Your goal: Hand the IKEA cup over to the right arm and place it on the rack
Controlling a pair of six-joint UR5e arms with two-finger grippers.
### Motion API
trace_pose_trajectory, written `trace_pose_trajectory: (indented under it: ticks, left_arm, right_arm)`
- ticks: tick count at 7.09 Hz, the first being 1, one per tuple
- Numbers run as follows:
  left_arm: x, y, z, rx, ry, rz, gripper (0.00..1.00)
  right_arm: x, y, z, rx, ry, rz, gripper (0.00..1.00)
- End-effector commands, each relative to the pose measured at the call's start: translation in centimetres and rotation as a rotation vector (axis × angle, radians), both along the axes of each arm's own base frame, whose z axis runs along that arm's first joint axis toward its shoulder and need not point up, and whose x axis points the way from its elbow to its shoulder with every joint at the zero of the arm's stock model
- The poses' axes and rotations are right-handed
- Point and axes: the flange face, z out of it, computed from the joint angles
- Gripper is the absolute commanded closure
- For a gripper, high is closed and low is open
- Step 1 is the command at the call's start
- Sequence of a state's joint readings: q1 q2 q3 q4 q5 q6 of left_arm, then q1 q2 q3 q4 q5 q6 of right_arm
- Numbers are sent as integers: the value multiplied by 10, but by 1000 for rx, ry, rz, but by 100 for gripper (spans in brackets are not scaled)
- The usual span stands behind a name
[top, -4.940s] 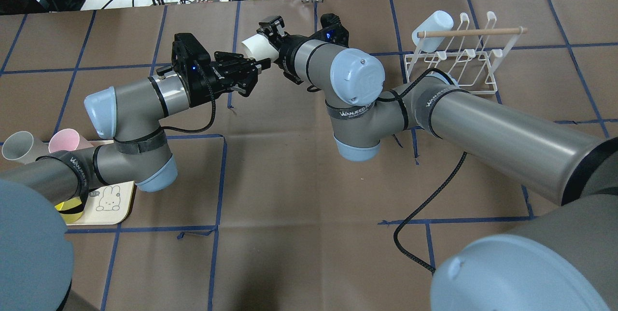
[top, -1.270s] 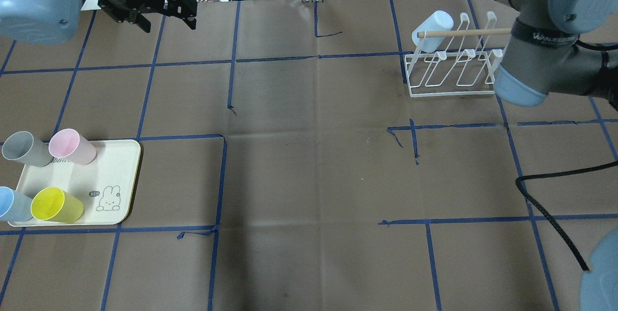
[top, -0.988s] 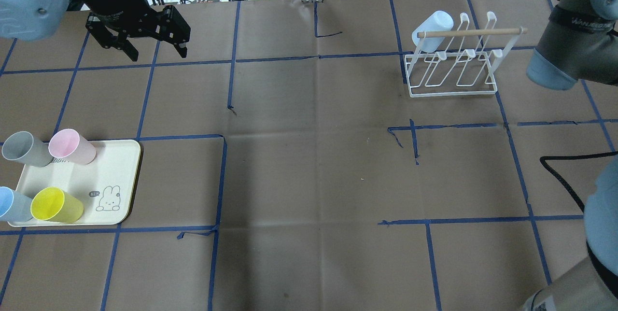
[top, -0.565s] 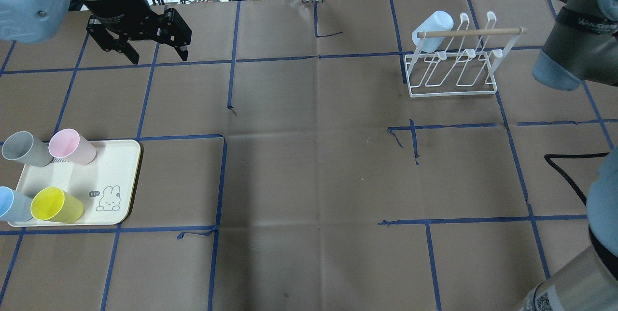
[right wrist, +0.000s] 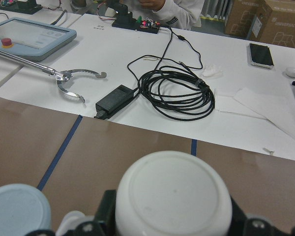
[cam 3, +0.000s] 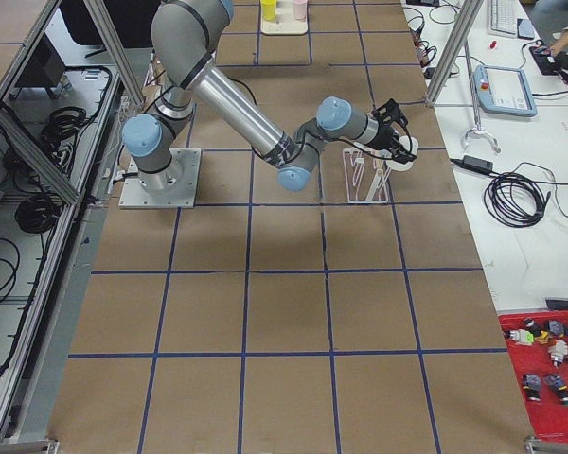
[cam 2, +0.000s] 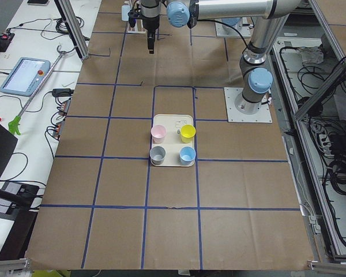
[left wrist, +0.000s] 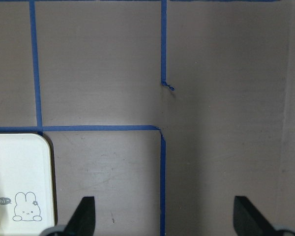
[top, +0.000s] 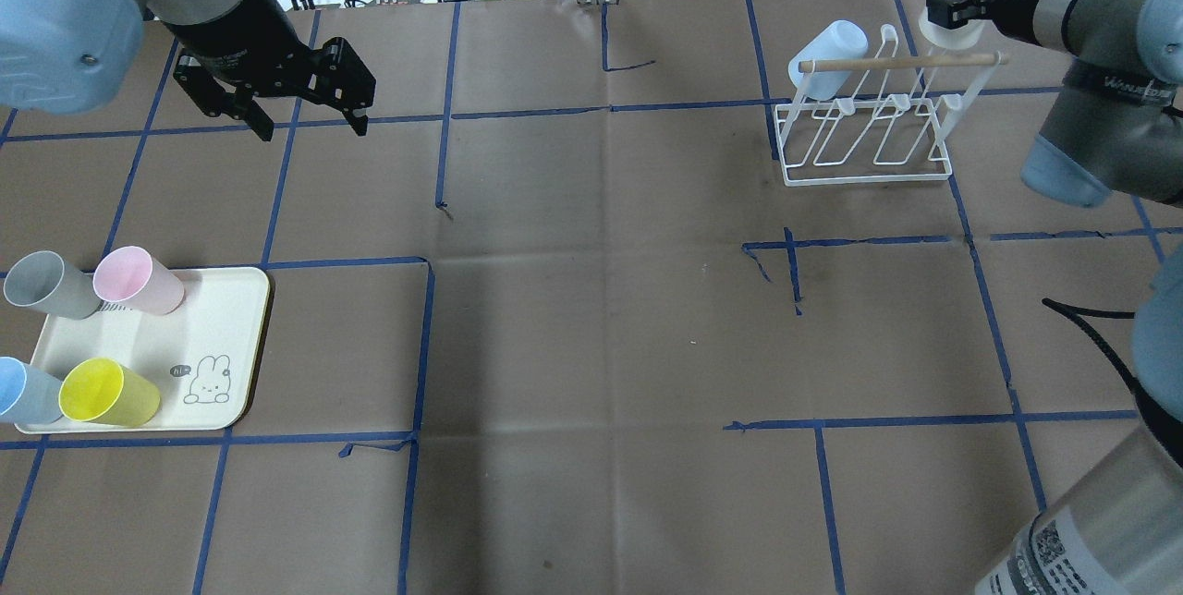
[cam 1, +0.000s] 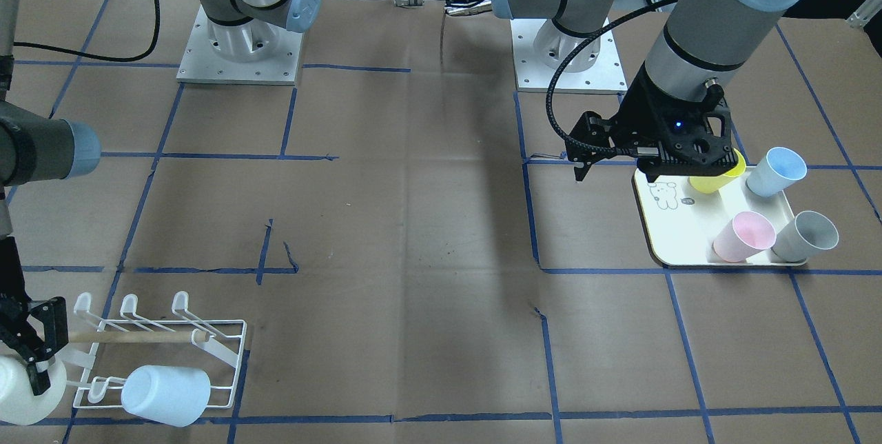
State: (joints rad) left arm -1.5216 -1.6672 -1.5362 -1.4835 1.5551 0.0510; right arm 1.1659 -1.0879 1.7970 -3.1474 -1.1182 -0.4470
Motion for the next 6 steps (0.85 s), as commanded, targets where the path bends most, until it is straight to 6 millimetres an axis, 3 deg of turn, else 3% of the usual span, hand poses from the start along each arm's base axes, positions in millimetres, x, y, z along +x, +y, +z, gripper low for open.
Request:
trace_pose_trajectory:
  ticks: [1,4,6]
  left_arm:
    - [0,-1,1,-10,-1,2,1]
    - [0,-1,2,-16,-1,-1,1]
    - [2,-2,1,-13,-21,-5,1]
  right_arm:
    - [1,3,-8,15,-16,-8,1]
    - [0,5,9,14,-11,-14,0]
    - [-2,7,10,95,-40,-25,0]
